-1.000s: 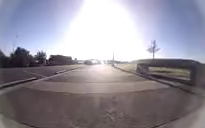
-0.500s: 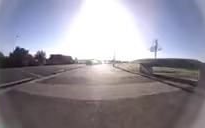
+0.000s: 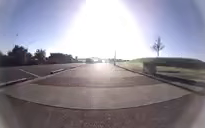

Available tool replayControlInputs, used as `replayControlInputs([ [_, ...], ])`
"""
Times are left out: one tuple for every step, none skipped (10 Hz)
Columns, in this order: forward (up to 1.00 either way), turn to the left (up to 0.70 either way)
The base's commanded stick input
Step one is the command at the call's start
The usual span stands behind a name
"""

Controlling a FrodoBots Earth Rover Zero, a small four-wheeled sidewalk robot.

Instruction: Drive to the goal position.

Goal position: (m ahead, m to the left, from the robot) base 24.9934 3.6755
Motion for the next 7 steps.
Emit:
replayControlInputs([
  [0.7, 0.0],
  [0.7, 0.0],
  [0.7, 0.0],
  [0.7, 0.0],
  [0.7, 0.0],
  [0.7, 0.0],
  [0.7, 0.0],
])
